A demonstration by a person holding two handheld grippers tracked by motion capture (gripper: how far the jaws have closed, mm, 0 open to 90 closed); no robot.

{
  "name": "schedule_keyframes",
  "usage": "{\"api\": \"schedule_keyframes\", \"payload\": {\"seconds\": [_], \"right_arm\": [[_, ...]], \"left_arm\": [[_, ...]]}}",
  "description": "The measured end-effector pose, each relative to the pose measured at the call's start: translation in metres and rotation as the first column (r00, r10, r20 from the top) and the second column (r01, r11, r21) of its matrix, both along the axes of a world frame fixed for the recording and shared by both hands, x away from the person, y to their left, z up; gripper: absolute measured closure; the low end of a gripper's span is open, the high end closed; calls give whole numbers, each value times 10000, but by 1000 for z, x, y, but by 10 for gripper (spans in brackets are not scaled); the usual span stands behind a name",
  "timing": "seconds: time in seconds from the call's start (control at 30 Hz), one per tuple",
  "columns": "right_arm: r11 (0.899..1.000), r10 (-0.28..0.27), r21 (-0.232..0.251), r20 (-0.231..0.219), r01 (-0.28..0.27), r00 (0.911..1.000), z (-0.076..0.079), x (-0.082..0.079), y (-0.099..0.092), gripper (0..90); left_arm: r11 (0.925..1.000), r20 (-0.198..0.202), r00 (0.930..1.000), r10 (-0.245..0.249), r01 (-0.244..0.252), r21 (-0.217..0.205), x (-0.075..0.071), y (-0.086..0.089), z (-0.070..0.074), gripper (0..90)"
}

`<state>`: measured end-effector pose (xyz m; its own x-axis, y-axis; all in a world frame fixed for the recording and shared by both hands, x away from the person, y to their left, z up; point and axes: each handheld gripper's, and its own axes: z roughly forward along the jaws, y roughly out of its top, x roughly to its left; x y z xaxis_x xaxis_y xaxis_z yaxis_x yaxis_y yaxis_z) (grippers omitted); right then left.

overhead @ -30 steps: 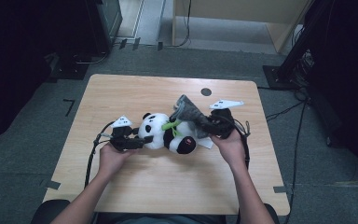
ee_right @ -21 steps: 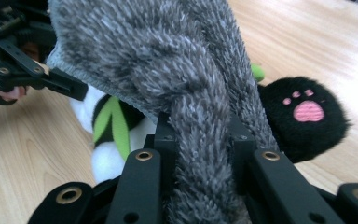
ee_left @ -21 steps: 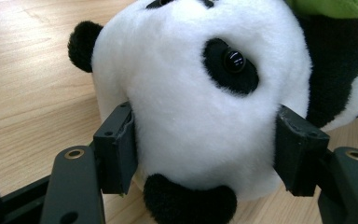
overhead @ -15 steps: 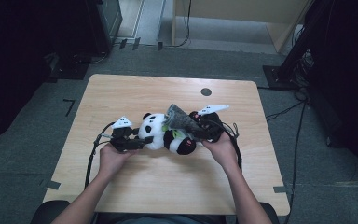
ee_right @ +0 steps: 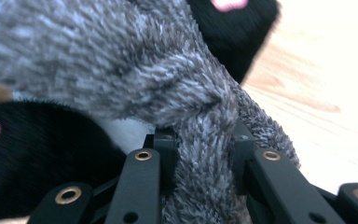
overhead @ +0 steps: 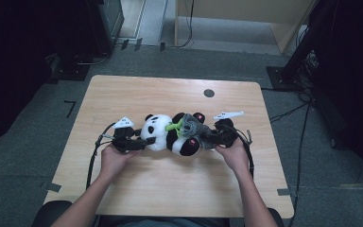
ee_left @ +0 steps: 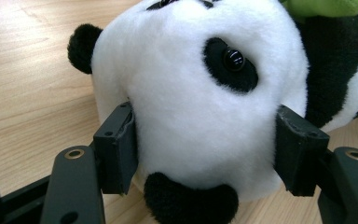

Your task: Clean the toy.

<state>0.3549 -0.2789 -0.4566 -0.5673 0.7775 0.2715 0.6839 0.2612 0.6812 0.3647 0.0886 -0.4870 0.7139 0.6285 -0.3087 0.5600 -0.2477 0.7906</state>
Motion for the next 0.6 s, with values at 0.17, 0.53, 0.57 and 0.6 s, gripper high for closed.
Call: {"api": "schedule_keyframes", "payload": {"seconds": [0.17, 0.53, 0.57, 0.6], "right_arm": [[9982, -352, -515, -596, 322, 9976, -11, 2, -7, 730], [9948, -718, -787, -978, 642, 9926, -25, 6, -17, 730], [9942, -778, -816, -1047, 694, 9915, -26, 7, -19, 730], [9925, -889, -944, -1142, 783, 9895, -27, 7, -22, 730]], "left_arm": [[10000, -22, 10000, -24, 24, -36, 2, 0, 0, 331], [10000, -88, 9999, -88, 88, -40, 6, 0, 1, 330], [9999, -79, 9999, -93, 93, -50, 6, 1, 1, 330], [9999, -83, 9999, -100, 99, -46, 6, 1, 1, 330]]}}
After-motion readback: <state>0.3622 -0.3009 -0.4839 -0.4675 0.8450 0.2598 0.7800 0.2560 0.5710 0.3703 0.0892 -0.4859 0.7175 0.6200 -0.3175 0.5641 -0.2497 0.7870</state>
